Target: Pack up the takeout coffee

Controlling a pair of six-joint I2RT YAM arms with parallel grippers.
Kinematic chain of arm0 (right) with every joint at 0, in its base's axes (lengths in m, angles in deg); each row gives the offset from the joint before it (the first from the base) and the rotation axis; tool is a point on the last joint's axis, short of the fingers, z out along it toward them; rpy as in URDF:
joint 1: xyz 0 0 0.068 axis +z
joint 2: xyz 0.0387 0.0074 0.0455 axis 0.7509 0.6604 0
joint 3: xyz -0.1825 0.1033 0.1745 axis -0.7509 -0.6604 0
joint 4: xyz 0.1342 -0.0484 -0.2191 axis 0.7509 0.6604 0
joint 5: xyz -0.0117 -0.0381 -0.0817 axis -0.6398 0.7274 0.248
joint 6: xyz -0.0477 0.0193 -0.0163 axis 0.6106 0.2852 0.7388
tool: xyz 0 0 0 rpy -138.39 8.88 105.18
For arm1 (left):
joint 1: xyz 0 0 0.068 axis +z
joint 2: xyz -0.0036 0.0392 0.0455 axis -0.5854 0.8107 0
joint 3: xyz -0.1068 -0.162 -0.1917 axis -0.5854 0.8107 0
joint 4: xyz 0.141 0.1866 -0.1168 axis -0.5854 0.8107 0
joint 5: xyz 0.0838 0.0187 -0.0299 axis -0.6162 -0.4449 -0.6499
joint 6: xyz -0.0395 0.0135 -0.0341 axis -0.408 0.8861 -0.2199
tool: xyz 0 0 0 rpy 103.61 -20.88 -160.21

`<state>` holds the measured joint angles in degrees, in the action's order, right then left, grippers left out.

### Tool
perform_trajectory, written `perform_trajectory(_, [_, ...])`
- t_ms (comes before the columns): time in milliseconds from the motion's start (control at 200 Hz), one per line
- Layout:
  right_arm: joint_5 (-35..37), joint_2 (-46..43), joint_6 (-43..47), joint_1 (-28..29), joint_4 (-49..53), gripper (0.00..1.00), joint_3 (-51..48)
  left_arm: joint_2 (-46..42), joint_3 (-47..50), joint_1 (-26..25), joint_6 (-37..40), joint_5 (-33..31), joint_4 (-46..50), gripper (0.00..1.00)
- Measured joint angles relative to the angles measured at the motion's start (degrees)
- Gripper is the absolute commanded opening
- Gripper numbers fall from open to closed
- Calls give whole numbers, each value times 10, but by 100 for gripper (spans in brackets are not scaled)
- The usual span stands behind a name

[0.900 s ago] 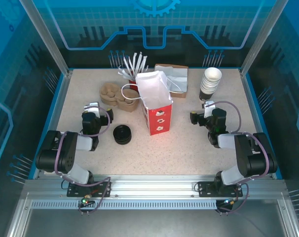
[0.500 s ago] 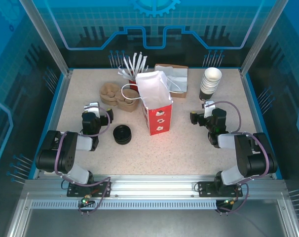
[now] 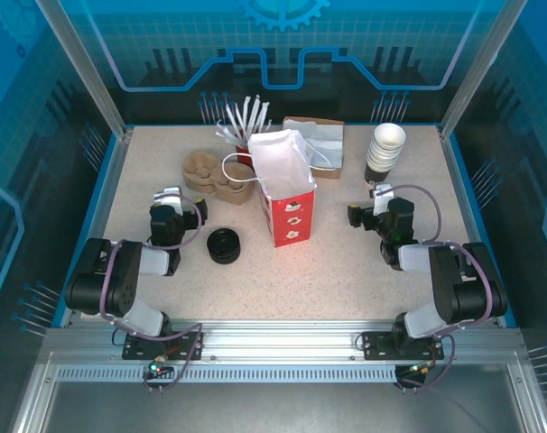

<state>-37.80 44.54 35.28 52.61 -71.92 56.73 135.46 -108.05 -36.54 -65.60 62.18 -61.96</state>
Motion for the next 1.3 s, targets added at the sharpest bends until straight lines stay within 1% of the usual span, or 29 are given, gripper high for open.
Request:
perform_trajectory(120, [-9, -7, 1, 0, 14, 100, 2, -29, 0, -4, 7, 3, 33, 99])
perform_trajectory(285, [-16, -61, 0, 0, 108, 100, 40, -154, -9, -7, 3, -14, 136, 99])
perform_trajectory(400, [-19, -115, -9, 0, 155, 100, 56, -248, -33, -7, -14, -23, 227, 99])
perform_trajectory(485, [-17, -158, -21, 0, 216, 100, 70, -312, -63, -7, -29, -30, 305, 99])
perform_trajectory(565, [-14, -195, -35, 0, 280, 100, 91, -365, -103, -8, -53, -42, 387, 99])
perform_trajectory(660, [-10, -237, -58, 0, 354, 100, 122, -405, -167, -8, -81, -55, 486, 99])
perform_trajectory(795, [-6, -283, -114, -3, 476, 100, 195, -424, -269, -8, -113, -62, 623, 99])
perform_trajectory(890, [-10, -287, -154, -3, 563, 100, 269, -423, -334, -8, -139, -61, 715, 99])
perform_trajectory(971, [-32, -284, -181, -4, 627, 99, 331, -420, -374, -9, -156, -47, 778, 99])
perform_trajectory(1161, [-93, -274, -223, -3, 721, 96, 413, -400, -438, -12, -186, -4, 897, 99])
perform_trajectory(1296, [-119, -259, -240, 10, 768, 94, 448, -364, -488, -19, -206, 41, 952, 99])
